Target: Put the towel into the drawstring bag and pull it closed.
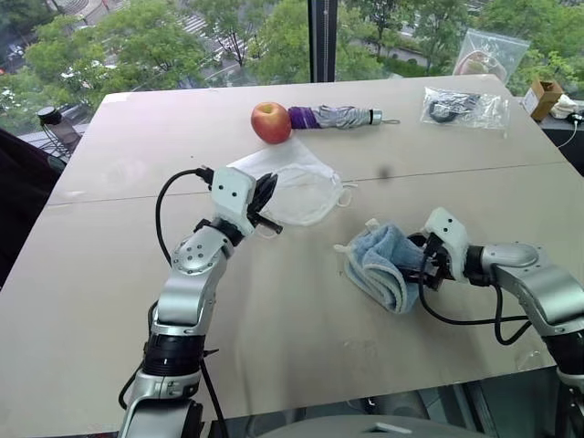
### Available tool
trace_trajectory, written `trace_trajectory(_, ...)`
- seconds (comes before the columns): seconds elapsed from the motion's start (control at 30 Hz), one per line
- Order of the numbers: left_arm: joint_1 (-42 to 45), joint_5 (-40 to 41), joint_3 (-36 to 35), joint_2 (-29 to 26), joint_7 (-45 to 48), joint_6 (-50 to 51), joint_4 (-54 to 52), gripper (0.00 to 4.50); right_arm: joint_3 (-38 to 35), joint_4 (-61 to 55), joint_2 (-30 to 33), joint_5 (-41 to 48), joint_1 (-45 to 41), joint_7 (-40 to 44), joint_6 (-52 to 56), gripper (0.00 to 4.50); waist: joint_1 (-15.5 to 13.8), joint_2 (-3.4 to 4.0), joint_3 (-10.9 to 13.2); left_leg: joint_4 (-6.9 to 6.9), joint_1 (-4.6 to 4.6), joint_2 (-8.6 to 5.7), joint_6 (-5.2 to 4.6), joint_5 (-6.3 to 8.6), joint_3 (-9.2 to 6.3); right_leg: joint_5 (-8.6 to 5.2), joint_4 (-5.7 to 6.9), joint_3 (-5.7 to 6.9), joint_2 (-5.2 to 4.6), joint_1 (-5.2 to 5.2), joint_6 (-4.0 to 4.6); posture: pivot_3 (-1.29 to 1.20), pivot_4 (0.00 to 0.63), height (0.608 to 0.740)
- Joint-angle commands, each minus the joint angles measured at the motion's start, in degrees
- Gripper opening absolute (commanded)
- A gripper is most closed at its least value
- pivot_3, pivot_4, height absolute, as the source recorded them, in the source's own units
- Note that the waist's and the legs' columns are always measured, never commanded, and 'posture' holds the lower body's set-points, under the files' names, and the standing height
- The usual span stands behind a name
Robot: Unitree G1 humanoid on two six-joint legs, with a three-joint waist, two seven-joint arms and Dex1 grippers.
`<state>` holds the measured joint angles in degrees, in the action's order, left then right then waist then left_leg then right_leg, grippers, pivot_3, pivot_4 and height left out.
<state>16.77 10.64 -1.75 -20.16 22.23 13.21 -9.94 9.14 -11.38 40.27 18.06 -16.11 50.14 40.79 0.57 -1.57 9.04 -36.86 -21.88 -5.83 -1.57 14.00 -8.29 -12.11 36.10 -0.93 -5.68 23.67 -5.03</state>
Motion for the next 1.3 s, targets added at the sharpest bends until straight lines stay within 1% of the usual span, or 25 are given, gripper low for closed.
trace_trajectory(0.03,0.63,-0.28,-0.79,0.26,-0.57,-1.51,-2.15,0.0,3.5,2.49,-2.19,2.39,2.01,4.1,1.22,3.85,0.03,-0.02,-0.01,0.0,0.0,0.01,-0.01,0.01,0.0,0.0,-0.02,-0.01,0.01,0.0,0.01,0.0,0.15,0.74)
trace_trajectory(0.07,0.88,-0.39,-0.71,0.36,-0.57,-1.6,-1.82,0.0,2.79,2.67,-2.59,2.96,1.73,4.42,1.16,3.46,0.04,-0.01,-0.01,0.02,0.0,0.05,-0.11,0.08,0.0,0.01,-0.08,-0.01,0.06,-0.01,0.02,0.0,0.15,0.74)
trace_trajectory(0.17,1.31,-0.58,-0.63,0.61,-0.39,-1.79,-1.24,0.0,1.5,2.09,-3.29,4.41,1.38,5.21,1.96,2.09,0.03,0.0,0.0,0.03,0.0,0.12,-0.14,0.13,-0.01,0.07,-0.1,0.0,0.14,-0.01,0.11,0.0,0.15,0.74)
trace_trajectory(0.3,1.8,-0.53,-0.36,0.73,0.16,-1.97,-0.6,0.0,0.47,1.25,-4.43,5.45,1.75,4.7,2.12,0.11,0.04,0.02,0.01,0.03,0.0,0.15,-0.12,0.14,-0.01,0.1,-0.1,0.0,0.19,0.0,0.15,0.0,0.15,0.74)
trace_trajectory(0.33,1.89,-0.51,-0.25,0.76,0.28,-1.99,-0.48,0.0,-0.34,0.94,-4.97,6.38,1.89,4.37,2.79,0.04,0.05,0.02,0.01,0.03,0.0,0.16,-0.12,0.14,0.0,0.11,-0.1,-0.01,0.2,0.0,0.16,0.0,0.15,0.74)
trace_trajectory(0.43,2.16,-0.43,-0.02,0.9,0.55,-2.01,-0.08,0.0,-4.05,0.0,-7.6,10.47,1.6,2.8,6.03,0.04,0.05,0.06,0.03,0.03,0.0,0.19,-0.12,0.14,-0.01,0.12,-0.1,-0.02,0.23,0.01,0.18,0.0,0.15,0.74)
trace_trajectory(0.5,2.3,-0.14,0.09,1.09,0.84,-1.88,0.01,0.0,-8.26,-1.15,-11.29,15.55,0.35,0.14,9.86,0.04,0.02,0.11,0.07,0.03,-0.02,0.19,-0.12,0.14,-0.01,0.15,-0.1,-0.03,0.24,0.03,0.22,0.0,0.15,0.74)
trace_trajectory(0.6,2.54,0.37,0.05,1.53,1.22,-1.42,-0.01,0.0,-15.6,-2.33,-18.71,25.33,-3.44,-6.31,16.49,0.04,-0.02,0.26,0.17,0.02,-0.08,0.19,-0.11,0.14,-0.01,0.18,-0.11,-0.04,0.23,0.07,0.26,0.0,0.15,0.74)
trace_trajectory(0.7,2.65,0.67,-0.07,1.63,1.82,-1.23,-0.1,0.0,-20.52,-2.84,-23.64,33.03,-6.5,-11.39,21.12,0.04,-0.19,0.39,0.25,0.01,-0.12,0.17,-0.12,0.14,0.02,0.22,-0.11,-0.09,0.23,0.13,0.31,0.0,0.15,0.74)
trace_trajectory(0.77,2.72,1.08,-0.2,1.63,2.4,-1.07,-0.17,0.0,-22.43,-2.42,-25.78,36.56,-7.94,-14.17,22.67,0.04,-0.47,0.4,0.25,0.02,-0.13,0.17,-0.11,0.14,-0.03,0.22,-0.12,-0.02,0.23,0.13,0.31,0.0,0.15,0.74)
trace_trajectory(0.87,2.68,2.44,-0.01,1.69,3.93,-0.36,-0.81,0.0,-23.41,0.05,-29.4,38.42,-9.88,-18.43,22.66,0.04,-0.44,0.41,0.26,0.07,-0.15,0.16,-0.02,0.09,-0.03,0.22,-0.12,-0.03,0.23,0.17,0.31,0.0,0.15,0.74)
trace_trajectory(0.97,2.53,2.98,0.24,1.68,4.99,0.1,-1.37,0.0,-23.98,1.3,-31.44,40.91,-10.81,-20.15,22.72,0.04,-0.29,0.45,0.28,0.08,-0.17,0.16,0.1,0.02,0.01,0.22,-0.12,-0.06,0.23,0.22,0.31,0.0,0.15,0.74)
trace_trajectory(1.1,2.69,6.21,-0.4,2.98,5.39,2.11,-3.3,0.0,-18.13,3.95,-32.13,34.96,-11.35,-20.78,19.8,0.04,0.1,0.46,0.28,0.08,-0.2,0.16,0.1,0.02,0.02,0.23,-0.1,-0.06,0.23,0.27,0.32,0.0,0.15,0.74)
trace_trajectory(1.23,2.67,8.44,-0.01,3.61,6.01,4.11,-4.83,0.0,-8.82,6.83,-30.02,24.45,-11.84,-20.67,14.43,0.04,0.29,0.48,0.28,0.08,-0.19,0.15,0.11,0.02,0.06,0.23,-0.06,-0.09,0.24,0.3,0.32,0.0,0.15,0.74)
trace_trajectory(1.3,2.73,9.36,0.06,3.9,5.88,5.16,-5.55,0.0,-5.07,7.22,-29.13,20.99,-11.78,-18.78,11.53,0.04,0.28,0.49,0.29,0.08,-0.19,0.15,0.11,0.01,0.08,0.22,-0.02,-0.11,0.24,0.33,0.32,0.0,0.15,0.74)
